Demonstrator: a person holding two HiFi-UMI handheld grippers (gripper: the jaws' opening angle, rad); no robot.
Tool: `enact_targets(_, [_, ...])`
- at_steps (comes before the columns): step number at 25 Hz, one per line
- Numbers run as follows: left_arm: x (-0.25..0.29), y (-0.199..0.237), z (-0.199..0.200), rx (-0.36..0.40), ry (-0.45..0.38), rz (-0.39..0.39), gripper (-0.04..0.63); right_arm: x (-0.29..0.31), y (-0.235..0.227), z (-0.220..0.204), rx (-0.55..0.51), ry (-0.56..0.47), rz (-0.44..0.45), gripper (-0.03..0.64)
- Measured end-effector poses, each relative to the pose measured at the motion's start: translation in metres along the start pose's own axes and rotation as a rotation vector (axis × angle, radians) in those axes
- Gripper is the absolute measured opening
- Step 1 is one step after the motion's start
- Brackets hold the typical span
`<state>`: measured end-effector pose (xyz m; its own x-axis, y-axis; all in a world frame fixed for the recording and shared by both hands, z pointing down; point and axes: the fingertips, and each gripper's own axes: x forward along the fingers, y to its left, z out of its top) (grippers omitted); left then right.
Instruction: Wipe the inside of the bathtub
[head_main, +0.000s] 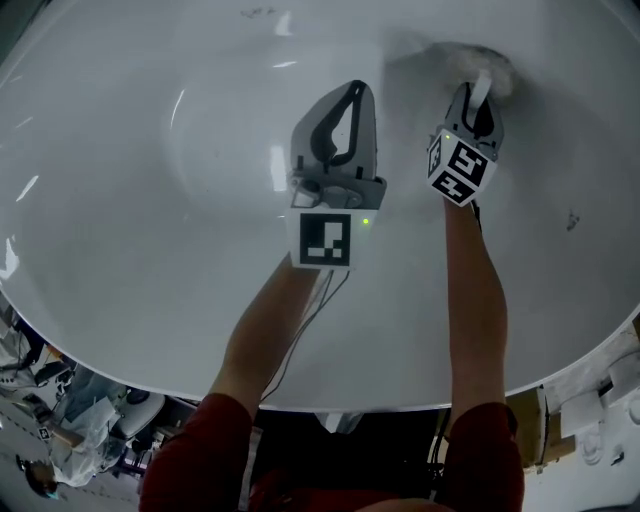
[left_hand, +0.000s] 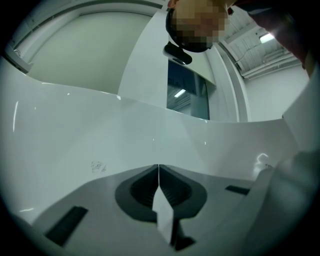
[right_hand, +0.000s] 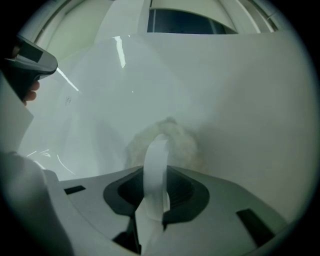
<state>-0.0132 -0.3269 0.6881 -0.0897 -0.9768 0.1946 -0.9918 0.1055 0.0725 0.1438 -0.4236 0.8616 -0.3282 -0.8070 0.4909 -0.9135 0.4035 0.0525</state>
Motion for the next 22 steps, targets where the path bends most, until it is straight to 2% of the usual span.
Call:
enact_targets(5, [0.002,0.039,0.008,-0.017,-0.004,0.020,0.015,0.017,0.024,0.019,0.007,0.014,-0.028,0.097])
enact_targets(9, [0.004,0.044,0.014,-0.033,-0.002,0.036,0.015,0.028,0.021,0.030,0.027,0.033,-0.021,0.097])
enact_targets(13, [0.000,0.024,0.011,-0.031,0.004,0.057,0.015,0.028,-0.006,0.023,0.031,0.059,-0.034,0.097])
enact_targets(18, [0.026,-0.046,0.013,-0.041,-0.018,0.097,0.015,0.032,-0.101,0.016,0.055,0.071,-0.066,0.097])
enact_targets(20, [0.033,-0.051,0.006,-0.048,-0.027,0.115,0.015,0.039,-0.109,0.010,0.046,0.075,-0.052,0.097])
enact_targets(22, [0.032,-0.043,0.004,-0.062,-0.028,0.130,0.015,0.045,-0.097,0.009,0.036,0.076,-0.032,0.097])
